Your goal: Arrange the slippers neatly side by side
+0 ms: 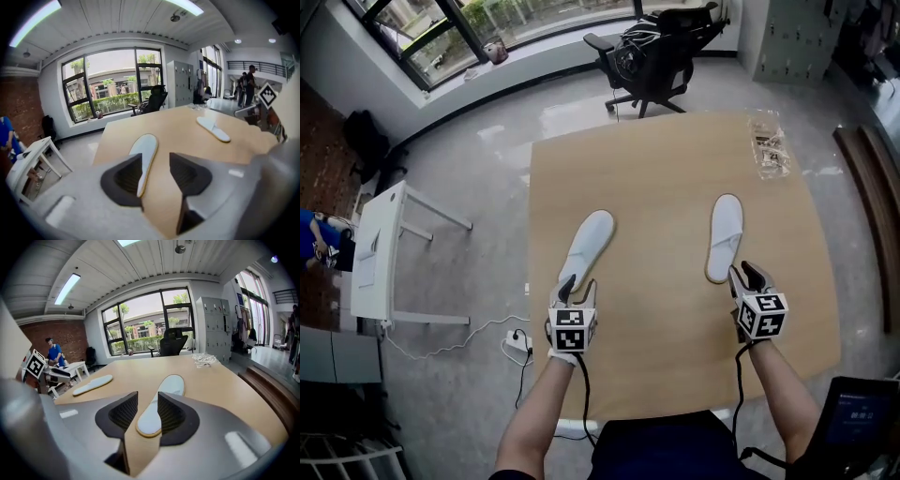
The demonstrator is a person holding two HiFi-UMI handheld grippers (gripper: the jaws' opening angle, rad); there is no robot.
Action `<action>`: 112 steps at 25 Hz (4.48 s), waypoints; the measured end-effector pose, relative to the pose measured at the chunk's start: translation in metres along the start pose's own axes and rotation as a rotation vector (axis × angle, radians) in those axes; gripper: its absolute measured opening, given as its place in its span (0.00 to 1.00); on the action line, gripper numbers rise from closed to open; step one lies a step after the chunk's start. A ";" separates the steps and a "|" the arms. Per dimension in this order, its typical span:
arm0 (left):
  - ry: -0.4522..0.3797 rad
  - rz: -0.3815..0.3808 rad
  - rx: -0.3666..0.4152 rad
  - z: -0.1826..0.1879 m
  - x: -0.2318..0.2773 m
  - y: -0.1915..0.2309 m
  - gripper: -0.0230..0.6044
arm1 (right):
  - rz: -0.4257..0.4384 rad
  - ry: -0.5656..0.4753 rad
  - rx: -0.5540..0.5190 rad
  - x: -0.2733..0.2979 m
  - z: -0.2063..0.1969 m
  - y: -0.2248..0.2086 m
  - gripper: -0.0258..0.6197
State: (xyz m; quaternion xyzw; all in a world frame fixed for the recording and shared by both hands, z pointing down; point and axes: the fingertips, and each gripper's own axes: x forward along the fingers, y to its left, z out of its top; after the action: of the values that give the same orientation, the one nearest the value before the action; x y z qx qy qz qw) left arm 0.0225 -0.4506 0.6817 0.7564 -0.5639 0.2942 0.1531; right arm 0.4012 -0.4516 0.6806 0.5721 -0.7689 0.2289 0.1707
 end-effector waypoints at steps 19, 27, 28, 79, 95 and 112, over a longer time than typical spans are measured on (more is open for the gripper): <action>0.311 -0.056 -0.033 -0.041 0.110 0.043 0.33 | -0.081 0.282 -0.265 0.126 -0.034 -0.050 0.26; 0.270 -0.006 -0.209 -0.048 0.101 0.042 0.28 | -0.015 0.286 -0.315 0.123 -0.044 -0.030 0.25; 0.269 -0.003 -0.219 -0.049 0.100 0.040 0.28 | -0.003 0.289 -0.332 0.122 -0.046 -0.027 0.25; 0.311 -0.226 0.241 -0.112 -0.005 -0.070 0.38 | 0.187 0.335 -0.490 0.014 -0.130 0.107 0.25; 0.371 -0.208 0.107 -0.139 -0.007 -0.108 0.35 | 0.193 0.342 -0.461 0.010 -0.142 0.120 0.25; 0.380 -0.224 0.079 -0.150 -0.027 -0.154 0.35 | 0.256 0.345 -0.495 -0.004 -0.156 0.151 0.25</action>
State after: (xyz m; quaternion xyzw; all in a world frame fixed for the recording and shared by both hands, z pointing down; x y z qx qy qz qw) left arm 0.1216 -0.2972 0.7973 0.7508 -0.4252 0.4344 0.2585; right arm 0.2575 -0.3265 0.7849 0.3647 -0.8267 0.1480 0.4022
